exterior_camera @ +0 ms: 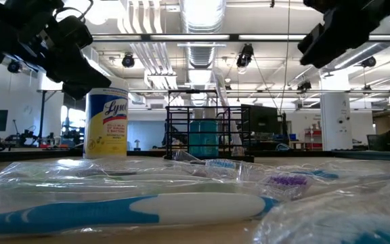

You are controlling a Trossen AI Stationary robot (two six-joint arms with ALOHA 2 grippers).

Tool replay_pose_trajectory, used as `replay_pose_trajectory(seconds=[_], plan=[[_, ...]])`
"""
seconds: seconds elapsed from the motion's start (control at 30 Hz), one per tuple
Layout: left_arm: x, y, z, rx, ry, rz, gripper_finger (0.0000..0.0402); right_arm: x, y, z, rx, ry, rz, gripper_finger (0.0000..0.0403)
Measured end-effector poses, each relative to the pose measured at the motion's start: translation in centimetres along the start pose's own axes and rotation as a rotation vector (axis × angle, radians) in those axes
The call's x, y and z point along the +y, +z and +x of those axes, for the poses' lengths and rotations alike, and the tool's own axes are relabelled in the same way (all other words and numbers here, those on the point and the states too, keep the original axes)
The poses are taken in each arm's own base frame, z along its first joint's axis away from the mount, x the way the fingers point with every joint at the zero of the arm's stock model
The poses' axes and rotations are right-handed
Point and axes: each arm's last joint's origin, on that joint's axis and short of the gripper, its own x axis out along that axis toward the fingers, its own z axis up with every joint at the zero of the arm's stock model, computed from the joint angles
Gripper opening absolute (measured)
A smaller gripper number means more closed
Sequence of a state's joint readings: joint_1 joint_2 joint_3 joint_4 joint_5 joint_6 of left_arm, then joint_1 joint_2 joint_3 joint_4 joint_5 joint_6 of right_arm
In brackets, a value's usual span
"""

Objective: Pick & Place toothbrushing station
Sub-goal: Put the top blue toothbrush into the black wire organizer

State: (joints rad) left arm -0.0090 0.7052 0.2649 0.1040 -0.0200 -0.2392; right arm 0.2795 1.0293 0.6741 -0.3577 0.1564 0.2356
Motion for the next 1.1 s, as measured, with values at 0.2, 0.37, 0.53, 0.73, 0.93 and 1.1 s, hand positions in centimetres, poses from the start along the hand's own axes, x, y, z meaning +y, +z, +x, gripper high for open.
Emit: replay_pose_trajectory(seconds=[0.2,0.37,0.53,0.73,0.93,1.1], plan=[[0.0,0.0,0.0,-0.001,-0.001,0.011,0.001,1.6,1.9,1.7,0.184,-0.024,0.074,0.0013],[0.0,0.0,0.0,-0.001,-0.001,0.045,0.001,2.5,2.9,4.2,0.271,0.007,0.102,0.0018],[-0.2,0.7,0.0,-0.073,-0.015,0.099,0.001,3.6,2.9,7.8,0.408,0.102,0.111,0.006],[-0.2,0.8,-0.1,-0.086,-0.02,0.102,0.001,5.0,2.8,11.6,0.521,0.184,0.117,0.0131],[-0.2,0.8,-0.1,-0.08,-0.019,0.101,0.001,5.9,3.1,14.2,0.557,0.178,0.103,0.0188],[-0.2,0.7,0.0,-0.077,-0.019,0.099,0.001,6.1,2.2,15.4,0.653,0.143,0.1,0.0208]])
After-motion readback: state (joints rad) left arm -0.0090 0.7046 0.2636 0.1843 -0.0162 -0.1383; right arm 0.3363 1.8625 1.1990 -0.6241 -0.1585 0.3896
